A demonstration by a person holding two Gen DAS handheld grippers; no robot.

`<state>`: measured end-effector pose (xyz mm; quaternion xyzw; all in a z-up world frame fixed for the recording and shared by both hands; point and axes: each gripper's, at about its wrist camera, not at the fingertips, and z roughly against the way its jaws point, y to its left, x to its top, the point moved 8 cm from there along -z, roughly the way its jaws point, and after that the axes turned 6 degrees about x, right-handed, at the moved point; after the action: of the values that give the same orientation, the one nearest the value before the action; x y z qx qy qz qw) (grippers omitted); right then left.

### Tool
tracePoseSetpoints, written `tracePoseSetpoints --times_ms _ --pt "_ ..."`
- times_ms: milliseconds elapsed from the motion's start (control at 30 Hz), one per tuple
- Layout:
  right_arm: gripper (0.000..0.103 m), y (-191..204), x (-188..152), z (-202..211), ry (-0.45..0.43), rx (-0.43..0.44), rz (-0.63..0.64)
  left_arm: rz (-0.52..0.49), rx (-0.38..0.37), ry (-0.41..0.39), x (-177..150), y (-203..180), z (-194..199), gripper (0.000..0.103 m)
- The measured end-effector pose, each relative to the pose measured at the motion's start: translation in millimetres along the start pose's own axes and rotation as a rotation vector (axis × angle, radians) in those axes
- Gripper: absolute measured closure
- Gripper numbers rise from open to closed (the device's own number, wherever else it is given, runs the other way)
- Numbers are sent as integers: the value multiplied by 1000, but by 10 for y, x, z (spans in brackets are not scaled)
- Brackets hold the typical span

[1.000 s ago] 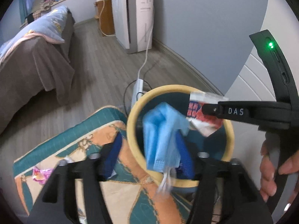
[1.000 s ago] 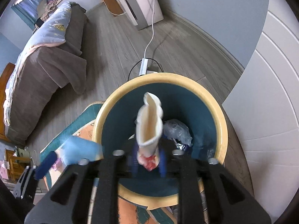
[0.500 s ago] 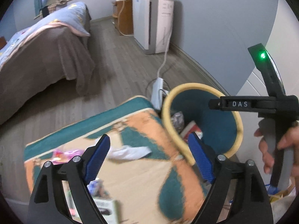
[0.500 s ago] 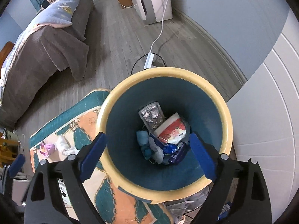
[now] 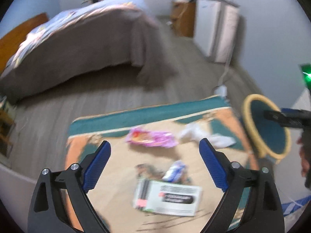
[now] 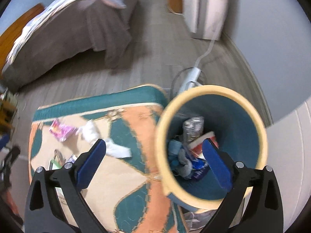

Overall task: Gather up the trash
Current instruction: 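Move both tools back over the trash on the cushion, then grasp the pink snack wrapper with the left tool while the right tool grasps the white cloth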

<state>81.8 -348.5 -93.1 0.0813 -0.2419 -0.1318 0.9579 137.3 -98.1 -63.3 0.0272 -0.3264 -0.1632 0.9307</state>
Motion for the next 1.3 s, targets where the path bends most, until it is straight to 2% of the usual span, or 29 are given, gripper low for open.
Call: tracePoseSetpoints --times_ms 67,167,333,567,733,1000,1100,1133,1167,1267,1300 --pt "6 141 -23 -111 26 2 43 18 3 -10 12 169 -30 11" --pt "6 293 -12 -275 40 -38 105 50 -20 22 -24 305 -152 11" --pt "6 533 -39 -590 93 -63 146 12 20 52 -69 442 -384 11" --pt "6 904 -32 -925 130 -92 275 61 6 131 -164 583 -689 11" --pt "6 1012 -43 -1153 163 -105 329 71 10 177 -170 582 -950 11" --pt "8 1018 -75 -1365 213 -87 349 23 4 231 -151 399 -1359 11" --pt "22 1077 -121 -1423 229 -62 384 52 -31 268 -171 352 -1505 12" --pt "33 1089 -132 -1434 235 -60 392 71 -43 277 -172 347 -1540 13" --pt "47 1121 -163 -1443 247 -55 399 96 -64 290 -183 336 -1584 17" --pt "68 1157 -279 -1513 314 -19 401 98 -103 327 -221 242 -1693 34" --pt "70 1161 -305 -1522 324 -17 406 84 -104 330 -239 213 -1705 36"
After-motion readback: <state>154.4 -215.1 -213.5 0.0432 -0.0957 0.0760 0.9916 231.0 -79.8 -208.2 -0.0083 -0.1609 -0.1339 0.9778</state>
